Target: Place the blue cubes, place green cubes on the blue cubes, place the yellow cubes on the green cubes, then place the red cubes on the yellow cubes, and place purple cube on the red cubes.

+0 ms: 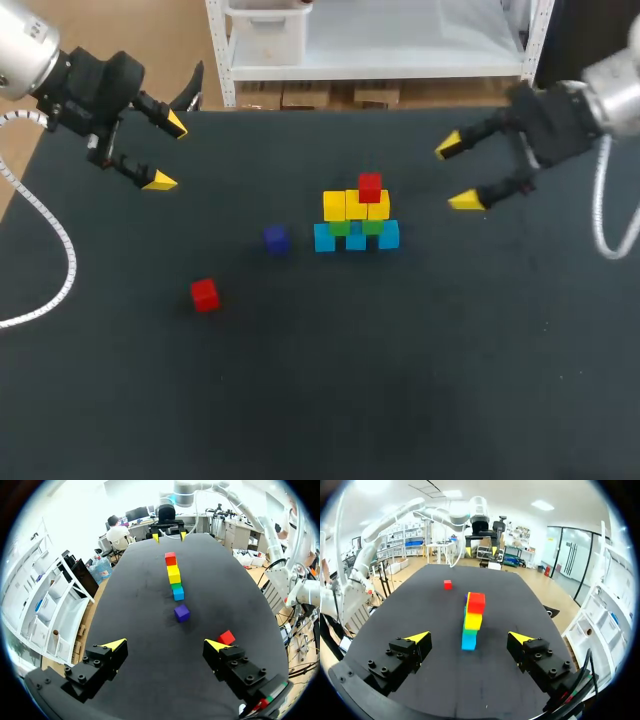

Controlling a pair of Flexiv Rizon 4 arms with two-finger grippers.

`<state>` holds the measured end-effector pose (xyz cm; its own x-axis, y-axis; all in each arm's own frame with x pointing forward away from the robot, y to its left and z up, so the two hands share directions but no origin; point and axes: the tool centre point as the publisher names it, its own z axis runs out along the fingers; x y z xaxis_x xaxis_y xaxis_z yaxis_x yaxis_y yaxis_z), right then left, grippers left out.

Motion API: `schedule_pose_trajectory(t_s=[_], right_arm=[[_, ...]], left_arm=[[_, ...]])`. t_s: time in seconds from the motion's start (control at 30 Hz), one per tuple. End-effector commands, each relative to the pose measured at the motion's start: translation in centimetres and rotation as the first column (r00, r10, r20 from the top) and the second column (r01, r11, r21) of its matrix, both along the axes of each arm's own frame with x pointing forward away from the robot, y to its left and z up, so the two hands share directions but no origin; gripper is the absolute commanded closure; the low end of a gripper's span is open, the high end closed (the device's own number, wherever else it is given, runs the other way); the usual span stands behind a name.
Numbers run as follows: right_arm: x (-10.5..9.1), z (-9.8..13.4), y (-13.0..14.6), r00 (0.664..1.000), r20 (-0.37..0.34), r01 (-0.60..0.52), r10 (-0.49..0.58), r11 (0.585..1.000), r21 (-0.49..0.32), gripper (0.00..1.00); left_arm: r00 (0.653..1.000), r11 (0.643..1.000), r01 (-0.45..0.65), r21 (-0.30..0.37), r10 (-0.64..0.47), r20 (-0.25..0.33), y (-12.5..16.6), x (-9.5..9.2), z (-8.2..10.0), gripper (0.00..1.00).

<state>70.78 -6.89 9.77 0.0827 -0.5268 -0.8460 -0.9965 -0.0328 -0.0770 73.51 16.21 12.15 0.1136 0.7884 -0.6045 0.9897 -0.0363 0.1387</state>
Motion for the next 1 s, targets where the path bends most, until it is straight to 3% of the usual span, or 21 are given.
schedule_pose_trajectory(t_s=[0.03,0.37,0.6,0.7,0.87,1.0], right_arm=[[-1.5,0.0,-3.5,1.0,0.013,0.023,-0.024,0.994,0.106,0.0],[-2.0,-1.5,-7.7,0.999,0.012,0.05,-0.051,0.995,0.084,0.0],[-1.8,-2.0,-8.8,0.999,0.032,0.024,-0.027,0.996,0.09,0.0],[-1.9,-2.1,-8.9,1.0,0.016,0.024,-0.026,0.997,0.071,0.0],[-1.9,-2.1,-8.9,1.0,0.016,0.024,-0.026,0.997,0.071,0.0],[-1.9,-2.1,-8.9,1.0,0.016,0.024,-0.026,0.997,0.071,0.0]], left_arm=[[1.0,1.0,0.002,-0.002,-0.002,0.004,0.1,0.0,-0.1,0.0],[1.0,1.0,0.002,-0.002,-0.002,0.004,0.1,0.0,-0.1,0.0],[1.0,1.0,0.002,-0.002,-0.002,0.004,0.1,0.0,-0.1,0.0],[0.999,1.0,0.014,0.005,-0.014,0.034,-0.5,-0.6,-0.1,0.0],[0.975,0.984,0.175,-0.026,-0.169,0.142,-1.6,-3.2,-0.5,0.0],[0.942,0.954,0.301,0.006,-0.298,0.153,-1.7,-5.5,-1.3,0.0]])
